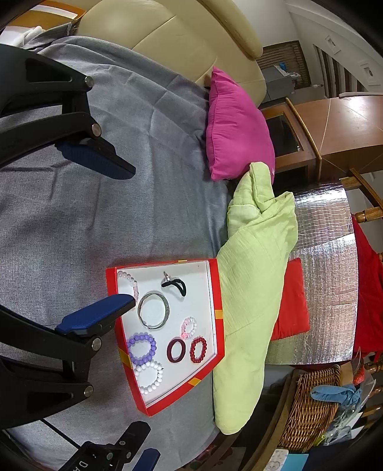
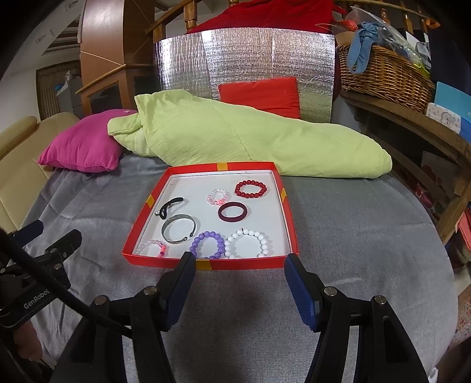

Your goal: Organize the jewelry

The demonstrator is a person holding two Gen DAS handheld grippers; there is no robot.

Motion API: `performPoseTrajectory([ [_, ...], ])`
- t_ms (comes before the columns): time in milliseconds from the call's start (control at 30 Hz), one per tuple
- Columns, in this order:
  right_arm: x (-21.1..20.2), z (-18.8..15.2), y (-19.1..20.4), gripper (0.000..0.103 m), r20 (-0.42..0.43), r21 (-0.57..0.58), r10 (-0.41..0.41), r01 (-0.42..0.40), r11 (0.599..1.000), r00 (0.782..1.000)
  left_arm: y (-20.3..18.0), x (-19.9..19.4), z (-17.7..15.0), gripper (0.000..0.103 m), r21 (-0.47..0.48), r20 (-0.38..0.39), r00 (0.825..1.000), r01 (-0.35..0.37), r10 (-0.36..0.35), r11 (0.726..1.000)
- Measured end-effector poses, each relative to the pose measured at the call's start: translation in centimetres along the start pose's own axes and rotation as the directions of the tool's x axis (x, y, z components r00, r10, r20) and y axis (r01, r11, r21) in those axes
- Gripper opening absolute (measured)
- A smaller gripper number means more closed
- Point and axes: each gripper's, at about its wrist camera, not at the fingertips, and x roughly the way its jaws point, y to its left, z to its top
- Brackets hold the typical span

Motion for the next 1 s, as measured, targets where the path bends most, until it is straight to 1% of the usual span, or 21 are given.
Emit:
performPoseTrajectory([
  [667,-0.1,-0.1,1.1,0.066,0.004,-0.014,0.004,-0.003,1.000,1.000,0.6,-0.2,0.0,0.081,-0.009,0.005,1.000,-0.002,0.002,1.000],
  [1000,0.1,-0.1,0.9,0.066,0.003,-0.012,0.000,0.000,1.000,1.000,0.6,-0.3,0.0,0.081,-0.010,0.004,1.000,-0.001,0.001,1.000],
])
